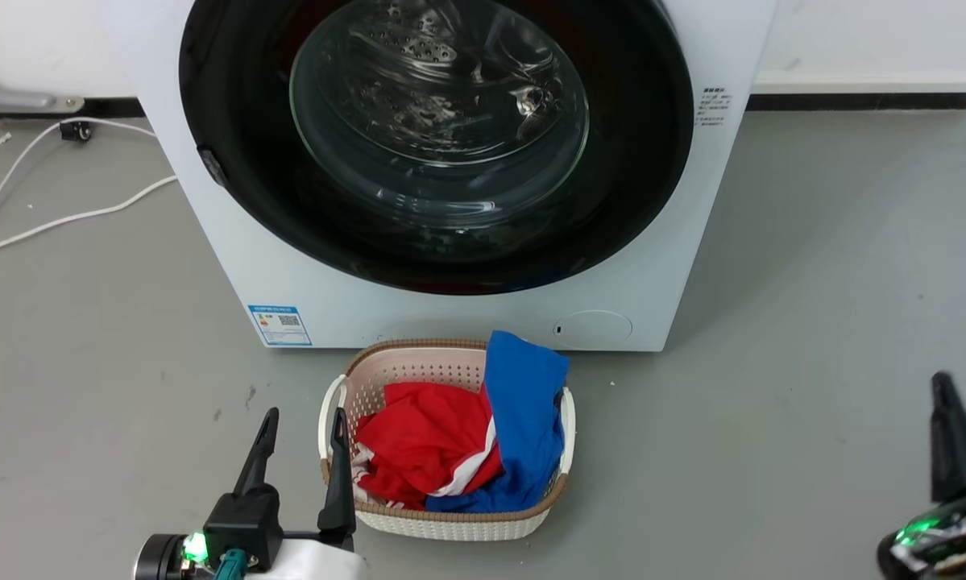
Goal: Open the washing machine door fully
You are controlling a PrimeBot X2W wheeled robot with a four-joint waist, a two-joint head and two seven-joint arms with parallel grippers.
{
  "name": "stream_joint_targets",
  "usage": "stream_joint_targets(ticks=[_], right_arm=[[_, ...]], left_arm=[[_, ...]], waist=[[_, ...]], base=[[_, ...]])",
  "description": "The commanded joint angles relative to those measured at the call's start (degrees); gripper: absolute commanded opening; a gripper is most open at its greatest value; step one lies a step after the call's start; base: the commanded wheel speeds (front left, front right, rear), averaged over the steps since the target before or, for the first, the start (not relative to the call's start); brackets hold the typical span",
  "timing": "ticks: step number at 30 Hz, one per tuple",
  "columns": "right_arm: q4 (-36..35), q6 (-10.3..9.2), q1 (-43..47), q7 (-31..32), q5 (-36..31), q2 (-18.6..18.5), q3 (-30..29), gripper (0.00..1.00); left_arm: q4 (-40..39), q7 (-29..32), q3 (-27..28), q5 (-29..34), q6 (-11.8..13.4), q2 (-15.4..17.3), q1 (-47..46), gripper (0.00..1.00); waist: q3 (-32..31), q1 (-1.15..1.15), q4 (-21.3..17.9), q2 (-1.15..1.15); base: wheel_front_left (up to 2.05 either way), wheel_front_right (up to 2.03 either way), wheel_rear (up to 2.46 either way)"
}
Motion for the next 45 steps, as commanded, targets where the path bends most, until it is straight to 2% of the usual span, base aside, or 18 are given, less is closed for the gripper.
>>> stream_joint_targets(ticks=[1,12,13,16,22,29,39,45], right_arm=[[0.3,0.02,-1.6,0.2,-0.2,-0.6,-0.7,0.0],[8.1,0.03,-18.2,4.7,1.0,-6.8,-8.8,0.0],[10.4,0.03,-22.9,6.8,0.9,-9.1,-9.6,0.0],[12.8,0.03,-27.9,9.3,0.6,-11.6,-9.4,0.0],[17.1,0.03,-37.8,13.8,-0.5,-16.3,-7.6,0.0],[21.6,0.03,-48.4,18.7,-4.0,-21.1,-2.3,0.0],[30.0,0.03,-62.2,25.1,-8.8,-25.9,4.6,0.0],[33.4,0.03,-70.2,29.2,-12.0,-26.7,8.5,0.0]], left_arm=[[-0.2,-0.1,0.1,0.5,0.2,0.0,-0.8,1.0],[-1.9,-0.1,-0.2,0.7,0.8,0.0,-4.6,1.0],[-2.4,-0.1,-0.4,0.7,0.8,0.0,-6.0,1.0],[-2.9,-0.1,-0.8,0.6,1.1,0.0,-7.6,1.0],[-3.6,-0.1,-1.8,0.0,1.4,0.0,-10.8,1.0],[-4.4,-0.1,-2.9,-0.6,2.3,0.0,-13.7,1.0],[-5.2,-0.1,-4.4,-1.9,3.4,0.0,-16.4,1.0],[-5.4,-0.1,-4.8,-2.5,3.8,0.0,-17.1,1.0]], waist=[[0.8,0.0,0.3,0.0],[8.6,0.0,2.2,0.0],[11.1,0.0,2.7,0.0],[13.6,0.0,3.3,0.0],[18.6,0.0,4.5,0.0],[23.7,0.0,5.9,0.0],[28.6,0.0,8.6,0.0],[31.3,0.0,9.7,0.0]], base=[[0.0,0.0,0.0],[0.0,0.0,0.0],[0.0,0.0,0.0],[0.0,0.0,0.0],[0.0,0.0,0.0],[0.0,0.0,0.0],[0.0,0.0,0.0],[0.0,0.0,0.0]])
